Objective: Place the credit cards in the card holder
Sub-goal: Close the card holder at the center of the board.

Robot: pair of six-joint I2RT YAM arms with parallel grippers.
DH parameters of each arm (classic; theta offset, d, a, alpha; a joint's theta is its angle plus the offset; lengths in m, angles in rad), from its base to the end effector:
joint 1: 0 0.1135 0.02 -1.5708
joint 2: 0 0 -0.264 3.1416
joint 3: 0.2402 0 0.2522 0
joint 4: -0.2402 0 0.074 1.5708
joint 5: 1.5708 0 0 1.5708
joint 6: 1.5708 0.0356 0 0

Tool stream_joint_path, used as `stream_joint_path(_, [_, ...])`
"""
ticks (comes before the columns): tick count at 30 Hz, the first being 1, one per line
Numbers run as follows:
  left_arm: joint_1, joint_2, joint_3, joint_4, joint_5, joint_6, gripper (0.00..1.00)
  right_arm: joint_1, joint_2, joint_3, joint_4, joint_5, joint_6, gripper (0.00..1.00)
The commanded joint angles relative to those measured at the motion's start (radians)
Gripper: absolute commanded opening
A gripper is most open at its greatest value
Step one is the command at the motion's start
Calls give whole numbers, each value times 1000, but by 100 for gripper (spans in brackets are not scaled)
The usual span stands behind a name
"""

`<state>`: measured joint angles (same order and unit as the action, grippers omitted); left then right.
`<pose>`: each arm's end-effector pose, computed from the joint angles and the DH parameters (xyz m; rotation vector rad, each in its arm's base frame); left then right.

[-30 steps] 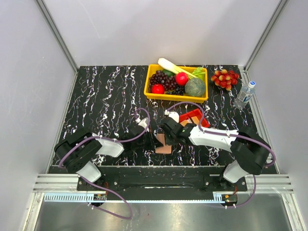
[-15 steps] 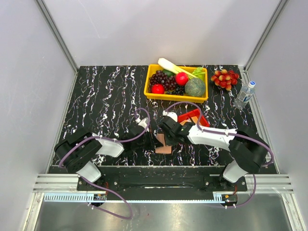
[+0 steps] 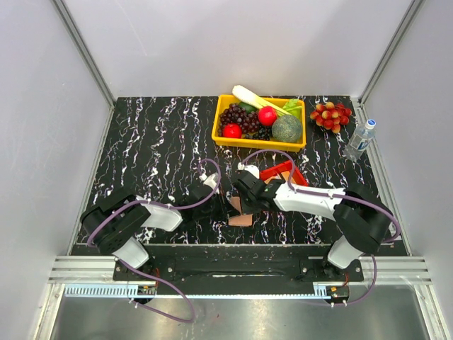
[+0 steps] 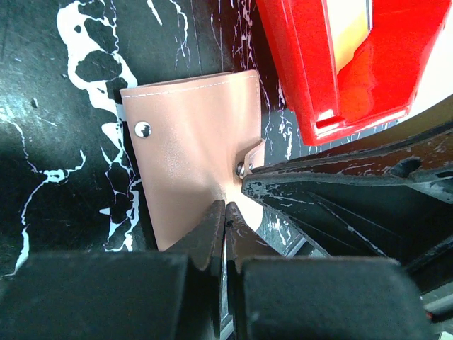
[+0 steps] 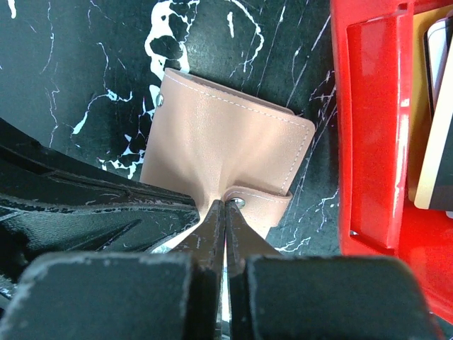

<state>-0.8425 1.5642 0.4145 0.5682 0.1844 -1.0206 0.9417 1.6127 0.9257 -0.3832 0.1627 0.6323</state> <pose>0.1710 -0.2015 0.1186 -0.0953 2.4289 -1.1848 0.1876 0.2480 0.1726 -0.3546 2.6334 0.3281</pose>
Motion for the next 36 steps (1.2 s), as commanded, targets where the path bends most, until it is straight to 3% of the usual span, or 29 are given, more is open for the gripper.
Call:
stream_joint_path(1, [-1,19,-13,15,-3,24,0,-18,52,-1,26,-9,9,0])
stream_joint_path(11, [-1,19,-20,24,1,24,0,-121,27,-34,61,-127,-54,0])
stream_joint_path(18, [0,30,-17,29,6,27,0,-152,107,-14,53,-248,-101,0])
stream_joint_path(33, [0,28,-14,13,1,27,0,-251,171,4,38,-356,-164,0])
stream_joint_path(36, [-1,4,-20,-2,-10,31,0,-250,116,-4,72,-416,-177,13])
